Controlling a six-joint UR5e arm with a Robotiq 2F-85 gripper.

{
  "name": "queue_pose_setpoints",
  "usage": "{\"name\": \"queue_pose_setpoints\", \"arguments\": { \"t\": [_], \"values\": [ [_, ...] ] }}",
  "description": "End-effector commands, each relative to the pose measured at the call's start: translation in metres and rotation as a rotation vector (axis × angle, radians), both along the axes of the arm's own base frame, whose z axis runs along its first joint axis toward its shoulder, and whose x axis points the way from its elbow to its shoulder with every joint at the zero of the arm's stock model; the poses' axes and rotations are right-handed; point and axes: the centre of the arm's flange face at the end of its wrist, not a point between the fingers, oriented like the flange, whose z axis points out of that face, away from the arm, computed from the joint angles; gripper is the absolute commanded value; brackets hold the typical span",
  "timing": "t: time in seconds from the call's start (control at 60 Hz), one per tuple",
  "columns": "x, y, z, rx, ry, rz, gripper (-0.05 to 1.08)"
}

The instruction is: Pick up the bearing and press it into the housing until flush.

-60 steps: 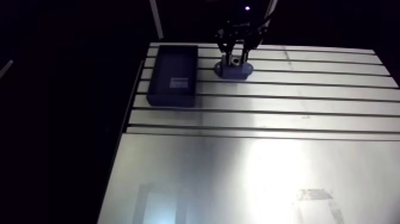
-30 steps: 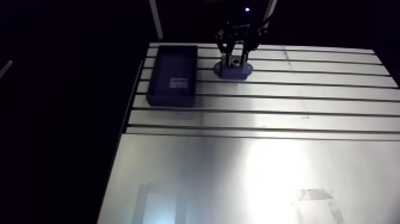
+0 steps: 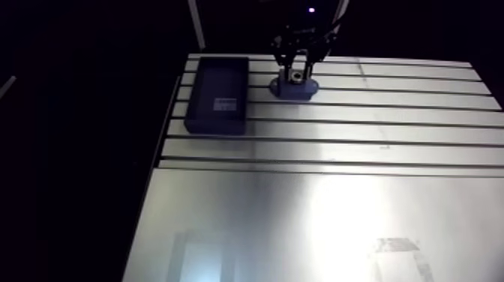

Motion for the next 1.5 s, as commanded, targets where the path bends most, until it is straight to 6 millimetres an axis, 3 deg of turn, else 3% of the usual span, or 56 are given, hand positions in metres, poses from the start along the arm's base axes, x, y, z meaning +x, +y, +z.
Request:
{"name": "queue_pose_setpoints", "arguments": {
  "t": [0.017,0.917,0.95,0.967,0.983,1.0,1.017,1.033,1.5],
  "values": [
    [-0.001,0.000,0.001,-0.002,0.005,0.000,0.74],
    [0.002,-0.002,-0.004,-0.005,-0.005,0.002,0.74],
    [0.002,-0.002,-0.004,-0.001,-0.007,0.003,0.72],
    [0.001,-0.002,-0.003,-0.001,-0.006,0.003,0.55],
    [0.001,-0.002,-0.003,-0.001,-0.006,0.003,0.55],
    [0.001,-0.002,-0.003,-0.003,-0.004,0.003,0.23],
    [0.001,-0.002,-0.003,-0.003,-0.004,0.003,0.23],
    [0.001,-0.001,-0.003,0.000,-0.005,0.002,0.03],
    [-0.005,0.000,0.025,-0.006,0.039,-0.002,0.01]
  ]
}}
